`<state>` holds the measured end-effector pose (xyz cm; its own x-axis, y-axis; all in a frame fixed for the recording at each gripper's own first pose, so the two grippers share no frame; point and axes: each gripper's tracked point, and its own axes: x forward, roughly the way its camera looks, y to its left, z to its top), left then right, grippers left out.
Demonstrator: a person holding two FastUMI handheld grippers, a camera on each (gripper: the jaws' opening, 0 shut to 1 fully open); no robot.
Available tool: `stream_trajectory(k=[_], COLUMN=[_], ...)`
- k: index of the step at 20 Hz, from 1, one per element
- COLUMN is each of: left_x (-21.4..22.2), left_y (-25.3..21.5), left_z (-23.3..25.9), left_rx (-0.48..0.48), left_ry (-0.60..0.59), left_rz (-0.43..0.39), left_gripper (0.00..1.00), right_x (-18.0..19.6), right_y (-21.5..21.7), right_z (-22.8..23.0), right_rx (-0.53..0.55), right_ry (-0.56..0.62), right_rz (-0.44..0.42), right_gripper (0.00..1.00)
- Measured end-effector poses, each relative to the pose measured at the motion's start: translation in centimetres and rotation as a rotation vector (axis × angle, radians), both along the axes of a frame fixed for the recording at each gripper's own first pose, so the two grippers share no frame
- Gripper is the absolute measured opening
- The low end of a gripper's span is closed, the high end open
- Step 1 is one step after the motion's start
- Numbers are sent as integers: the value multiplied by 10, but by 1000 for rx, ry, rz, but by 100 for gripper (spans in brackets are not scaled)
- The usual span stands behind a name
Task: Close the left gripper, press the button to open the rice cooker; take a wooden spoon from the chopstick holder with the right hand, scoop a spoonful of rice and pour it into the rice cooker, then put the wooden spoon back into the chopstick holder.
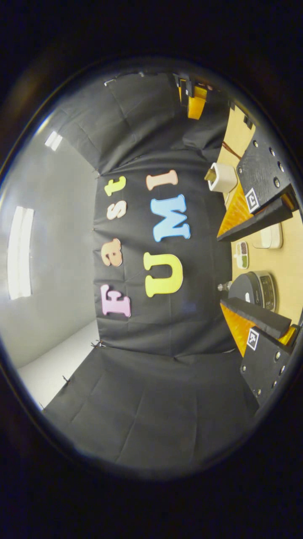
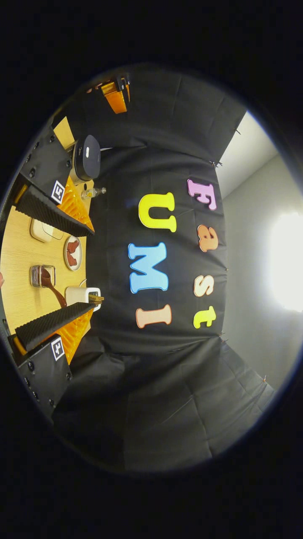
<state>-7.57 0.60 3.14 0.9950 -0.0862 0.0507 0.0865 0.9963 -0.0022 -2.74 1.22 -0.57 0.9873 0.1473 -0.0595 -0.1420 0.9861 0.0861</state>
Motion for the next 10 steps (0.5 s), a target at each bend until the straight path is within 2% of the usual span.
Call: stream_trajectory(k=[10], left_x=[-2], left_y=[-4], left_z=[8], left_rx=[-10], left_ry=[-24], left_rz=[11], left_gripper=[82], right_x=[0], right_y=[-10], right_z=[7], right_rx=[-8], right_ry=[-24], right_rz=[-12], right_gripper=[99])
